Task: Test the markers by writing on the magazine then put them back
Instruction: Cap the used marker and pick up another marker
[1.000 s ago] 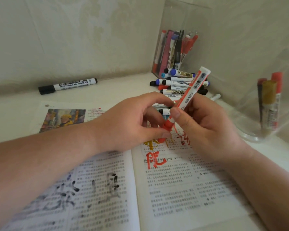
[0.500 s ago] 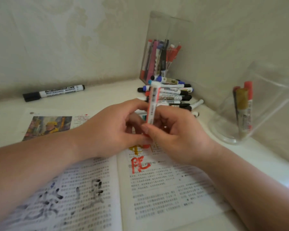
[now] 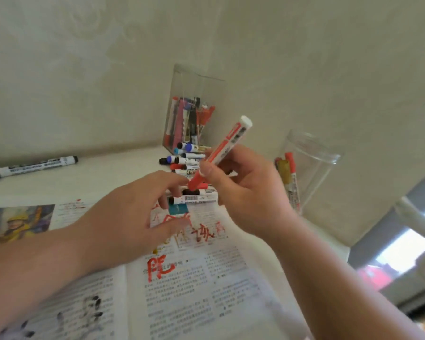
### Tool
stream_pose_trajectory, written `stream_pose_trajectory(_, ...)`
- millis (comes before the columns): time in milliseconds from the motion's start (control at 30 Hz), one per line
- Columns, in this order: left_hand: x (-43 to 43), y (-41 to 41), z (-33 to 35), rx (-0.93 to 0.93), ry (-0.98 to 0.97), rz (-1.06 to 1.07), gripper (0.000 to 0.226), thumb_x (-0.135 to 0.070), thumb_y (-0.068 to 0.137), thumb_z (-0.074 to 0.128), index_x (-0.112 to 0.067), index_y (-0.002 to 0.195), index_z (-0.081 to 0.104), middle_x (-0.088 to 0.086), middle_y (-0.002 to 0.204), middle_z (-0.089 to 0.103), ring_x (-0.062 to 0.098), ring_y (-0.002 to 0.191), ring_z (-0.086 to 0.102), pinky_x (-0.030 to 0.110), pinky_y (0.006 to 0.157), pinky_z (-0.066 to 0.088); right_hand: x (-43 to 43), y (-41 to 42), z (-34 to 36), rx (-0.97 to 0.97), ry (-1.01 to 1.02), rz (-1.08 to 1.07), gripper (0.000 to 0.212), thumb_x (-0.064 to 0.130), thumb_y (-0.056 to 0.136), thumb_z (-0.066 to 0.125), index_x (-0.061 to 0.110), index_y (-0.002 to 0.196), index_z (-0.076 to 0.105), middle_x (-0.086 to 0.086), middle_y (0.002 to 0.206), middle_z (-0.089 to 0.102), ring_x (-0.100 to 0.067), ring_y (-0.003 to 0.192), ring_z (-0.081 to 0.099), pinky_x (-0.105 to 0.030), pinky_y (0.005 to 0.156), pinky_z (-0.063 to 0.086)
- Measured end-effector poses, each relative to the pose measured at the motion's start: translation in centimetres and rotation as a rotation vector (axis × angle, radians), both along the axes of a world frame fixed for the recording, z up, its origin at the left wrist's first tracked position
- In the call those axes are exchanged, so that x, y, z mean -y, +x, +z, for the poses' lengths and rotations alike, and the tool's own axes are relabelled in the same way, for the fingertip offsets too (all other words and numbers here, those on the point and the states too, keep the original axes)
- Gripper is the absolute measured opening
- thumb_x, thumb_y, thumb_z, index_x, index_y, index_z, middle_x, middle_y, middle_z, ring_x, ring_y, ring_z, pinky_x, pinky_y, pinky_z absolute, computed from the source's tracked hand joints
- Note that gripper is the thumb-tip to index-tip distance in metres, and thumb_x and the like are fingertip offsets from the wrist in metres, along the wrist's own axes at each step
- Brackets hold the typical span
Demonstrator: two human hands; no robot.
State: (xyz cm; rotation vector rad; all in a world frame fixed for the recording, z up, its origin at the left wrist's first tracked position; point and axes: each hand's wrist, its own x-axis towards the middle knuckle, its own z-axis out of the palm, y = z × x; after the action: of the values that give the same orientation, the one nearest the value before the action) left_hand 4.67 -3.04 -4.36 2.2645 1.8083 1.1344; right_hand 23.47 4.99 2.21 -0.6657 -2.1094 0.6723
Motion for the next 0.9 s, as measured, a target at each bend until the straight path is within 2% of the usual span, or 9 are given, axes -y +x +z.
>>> stream_pose_trajectory(100,0.3,-0.2,-0.1,-0.112,0.052,-0.017,0.025,-0.049,0.099,0.044,-0.041,0.117,0.059,-0.031,0.096,0.056,-0.004,0.09,0.055,0.013,0.075,0.042,-0.5,1.4,3.5,-0.118,0.133,-0.088,0.053,0.015,0.091,0.074,0.049,0.122,0.05,0.015,0.083,0.072,-0.009,0.075,0.07,-0.038,0.067,0.059)
stream_pose_trajectory(167,0.4,-0.5,-0.1,-0.095,0.043,-0.006,0.023,-0.042,0.101,0.039,-0.039,0.107,0.061,-0.028,0.085,0.057,0.0,0.081,0.054,0.025,0.07,0.048,-1.2,2.6,5.9,-0.168,0.283,-0.158,0.084,0.007,0.089,0.074,0.044,0.15,0.028,0.009,0.08,0.072,-0.012,0.069,0.071,-0.03,0.061,0.055)
stream_pose_trajectory(233,0.4,-0.9,-0.1,-0.034,-0.013,0.02,0.019,-0.04,0.104,0.037,-0.042,0.098,0.055,-0.022,0.08,0.06,0.002,0.078,0.055,0.031,0.07,0.048,-2.2,3.9,8.1,-0.165,0.428,-0.294,0.095,0.007,0.087,0.071,0.035,0.159,0.015,0.007,0.082,0.071,-0.012,0.07,0.072,-0.032,0.065,0.056)
stream_pose_trajectory(367,0.1,-1.2,0.1,0.028,-0.101,0.051,0.013,-0.041,0.102,0.036,-0.042,0.095,0.047,-0.019,0.084,0.063,0.0,0.08,0.056,0.027,0.071,0.046,-4.4,6.2,9.9,-0.055,0.409,-0.636,0.09,0.018,0.086,0.066,0.048,0.156,0.019,0.012,0.075,0.061,-0.001,0.062,0.06,-0.025,0.069,0.051)
stream_pose_trajectory(433,0.0,-1.2,0.1,0.043,-0.14,0.069,0.014,-0.042,0.102,0.035,-0.04,0.095,0.047,-0.018,0.083,0.063,0.0,0.078,0.057,0.027,0.071,0.047,-5.6,6.8,9.7,0.049,0.31,-0.71,0.087,0.017,0.085,0.064,0.05,0.153,0.023,0.012,0.071,0.059,-0.003,0.063,0.06,-0.03,0.072,0.05)
stream_pose_trajectory(533,0.0,-1.0,0.1,0.058,-0.174,0.084,0.017,-0.044,0.103,0.036,-0.037,0.091,0.047,-0.014,0.08,0.063,0.003,0.073,0.057,0.029,0.068,0.047,-6.7,7.0,9.0,0.193,0.184,-0.75,0.083,0.022,0.084,0.064,0.049,0.151,0.024,0.008,0.079,0.063,-0.023,0.085,0.065,-0.04,0.082,0.052)
stream_pose_trajectory(667,0.0,-1.0,0.1,0.049,-0.181,0.082,0.027,-0.052,0.1,0.034,-0.035,0.086,0.048,-0.01,0.075,0.061,0.006,0.071,0.054,0.031,0.066,0.045,-6.8,6.8,8.4,0.152,0.238,-0.767,0.073,0.035,0.086,0.067,0.035,0.15,0.031,0.005,0.102,0.064,-0.021,0.102,0.062,-0.044,0.089,0.053)
stream_pose_trajectory(800,0.2,-0.7,0.3,0.029,-0.192,0.088,0.028,-0.053,0.1,0.039,-0.033,0.091,0.057,-0.013,0.08,0.062,0.004,0.077,0.055,0.03,0.07,0.047,-5.0,4.1,6.6,-0.033,0.535,-0.551,0.041,0.025,0.088,0.064,0.02,0.128,0.056,0.006,0.099,0.062,-0.019,0.097,0.061,-0.041,0.084,0.052)
stream_pose_trajectory(900,0.1,-0.8,0.2,0.03,-0.179,0.096,0.026,-0.053,0.099,0.04,-0.035,0.092,0.057,-0.015,0.083,0.062,0.004,0.079,0.056,0.032,0.072,0.048,-3.7,1.1,4.7,0.176,0.513,-0.227,0.024,0.014,0.089,0.066,0.028,0.108,0.062,0.01,0.086,0.063,-0.005,0.079,0.061,-0.027,0.075,0.052)
